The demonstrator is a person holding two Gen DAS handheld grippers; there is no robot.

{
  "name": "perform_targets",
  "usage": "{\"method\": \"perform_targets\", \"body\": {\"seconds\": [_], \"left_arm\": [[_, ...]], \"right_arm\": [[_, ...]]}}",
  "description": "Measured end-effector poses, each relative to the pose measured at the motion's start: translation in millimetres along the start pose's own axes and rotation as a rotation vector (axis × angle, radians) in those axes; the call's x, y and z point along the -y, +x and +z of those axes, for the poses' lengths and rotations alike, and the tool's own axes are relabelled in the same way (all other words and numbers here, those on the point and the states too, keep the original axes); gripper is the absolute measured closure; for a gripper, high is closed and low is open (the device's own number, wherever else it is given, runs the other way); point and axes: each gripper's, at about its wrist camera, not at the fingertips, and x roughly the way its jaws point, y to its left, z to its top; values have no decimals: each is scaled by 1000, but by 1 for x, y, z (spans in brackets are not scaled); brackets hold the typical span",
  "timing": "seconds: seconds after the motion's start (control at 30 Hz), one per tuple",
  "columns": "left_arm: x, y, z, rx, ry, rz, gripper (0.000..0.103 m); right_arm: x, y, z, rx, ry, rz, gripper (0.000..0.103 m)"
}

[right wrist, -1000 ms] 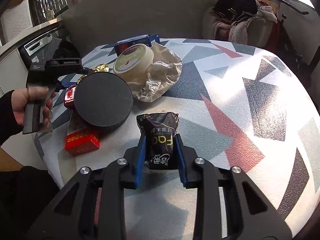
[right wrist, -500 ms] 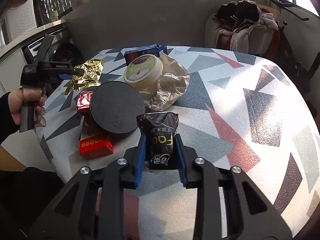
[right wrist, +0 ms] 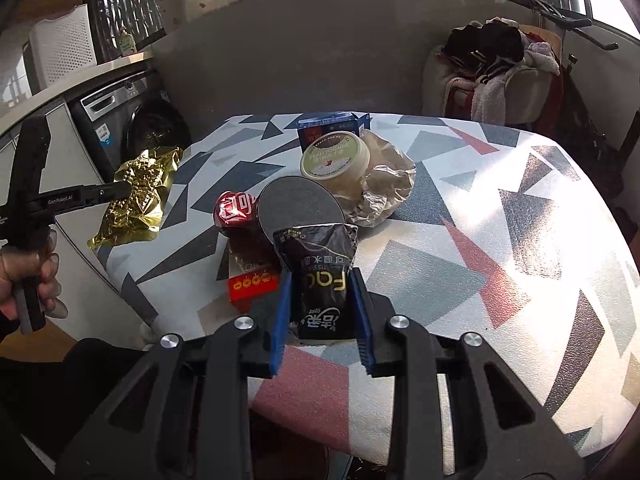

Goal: Collect trash
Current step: 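Grasp the gold foil wrapper with the left tool while the right holds the packet, then lower the foil wrapper and 'Face' packet into the brown bin and open both tools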

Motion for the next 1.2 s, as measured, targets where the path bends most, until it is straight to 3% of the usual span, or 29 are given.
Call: {"method": "perform_targets", "body": {"seconds": [0.23,0.4,0.63,0.83,0.87,0.93,0.97,1.0,1.2], "left_arm": [[38,-28,-62,-12,145,-75,63],[51,-24,-96,-74,205,-114,63],[72,-22,-126,-97,366,-148,63],[75,-11,-136,-145,381,-179,61],[75,-10,-137,-154,376,-192,59],[74,-8,-138,-170,363,-196,45],[72,-9,-138,-163,348,-199,28],[69,-12,-138,-141,333,-208,21],[58,-22,-137,-90,334,-235,10]], "right_arm": [[-16,-16,-14,4,-5,7,72],[-21,-25,-29,1,3,8,72],[-18,-33,-47,-10,27,-4,72],[-16,-35,-55,-18,30,4,72],[-17,-35,-55,-18,28,8,72],[-19,-35,-58,-23,21,16,72],[-21,-34,-59,-27,16,19,72],[-22,-33,-61,-30,11,23,72],[-42,-21,-80,-87,-56,68,72]]}}
